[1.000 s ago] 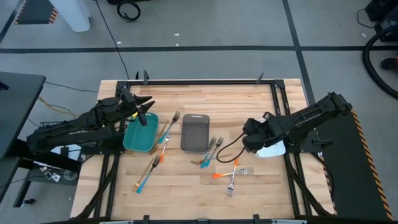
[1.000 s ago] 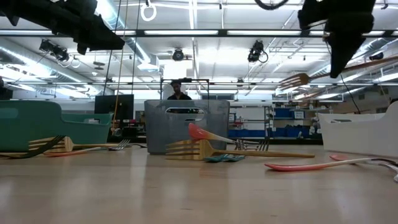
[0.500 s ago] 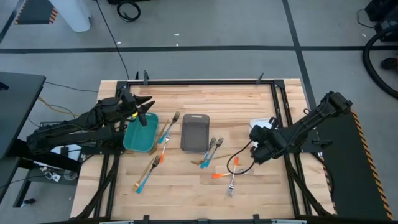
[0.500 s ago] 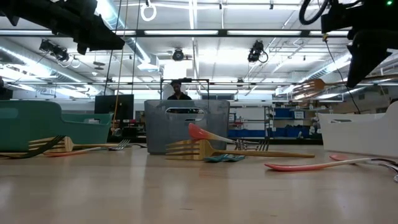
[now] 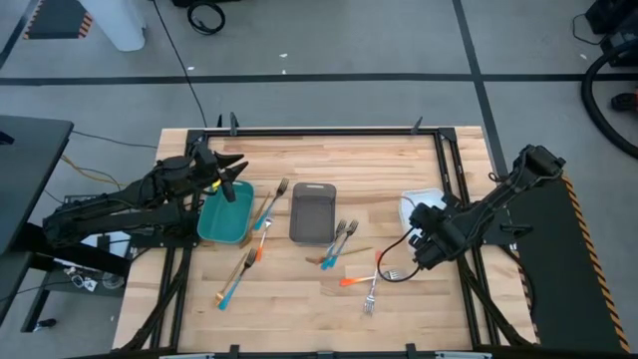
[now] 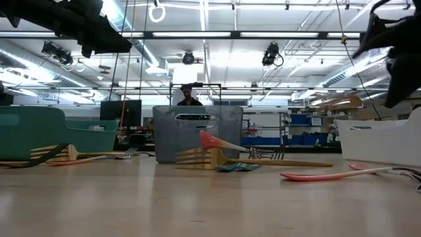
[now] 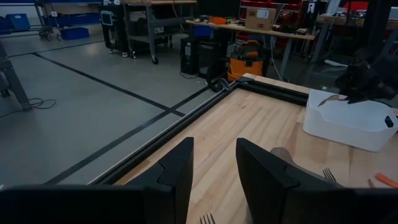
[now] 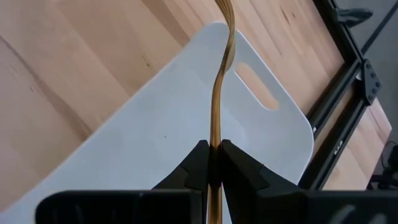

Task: Sort silverware by color (type)
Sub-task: Put the gold fork into the white bin

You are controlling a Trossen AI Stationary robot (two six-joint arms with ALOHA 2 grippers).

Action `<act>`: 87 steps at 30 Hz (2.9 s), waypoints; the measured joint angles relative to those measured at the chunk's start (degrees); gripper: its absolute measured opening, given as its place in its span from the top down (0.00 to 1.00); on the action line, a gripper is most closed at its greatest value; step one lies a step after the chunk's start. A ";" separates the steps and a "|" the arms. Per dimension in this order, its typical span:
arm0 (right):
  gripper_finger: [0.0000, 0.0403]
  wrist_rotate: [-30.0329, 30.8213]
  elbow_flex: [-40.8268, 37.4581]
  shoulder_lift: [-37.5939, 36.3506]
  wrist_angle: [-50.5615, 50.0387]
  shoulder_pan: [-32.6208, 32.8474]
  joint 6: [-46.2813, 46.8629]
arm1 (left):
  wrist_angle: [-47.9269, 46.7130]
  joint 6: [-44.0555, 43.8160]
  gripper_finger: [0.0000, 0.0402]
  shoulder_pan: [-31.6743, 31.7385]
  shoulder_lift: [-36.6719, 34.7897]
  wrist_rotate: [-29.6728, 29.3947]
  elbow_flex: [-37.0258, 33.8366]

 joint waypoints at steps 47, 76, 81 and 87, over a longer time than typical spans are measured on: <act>0.89 -11.82 5.73 -0.20 0.18 -9.35 -4.38 | 1.22 -0.07 0.68 0.01 -0.02 0.00 0.00; 0.89 -17.83 5.76 -0.20 -0.61 -13.23 -10.43 | 1.15 0.04 0.68 -0.01 -0.02 0.00 0.00; 0.89 -18.60 2.93 -0.20 1.92 -15.37 -14.35 | 1.19 0.02 0.68 0.00 -0.02 -0.01 0.00; 0.89 -18.69 1.02 -2.28 4.18 -18.84 -19.25 | 1.19 0.02 0.68 0.01 -0.02 0.01 0.00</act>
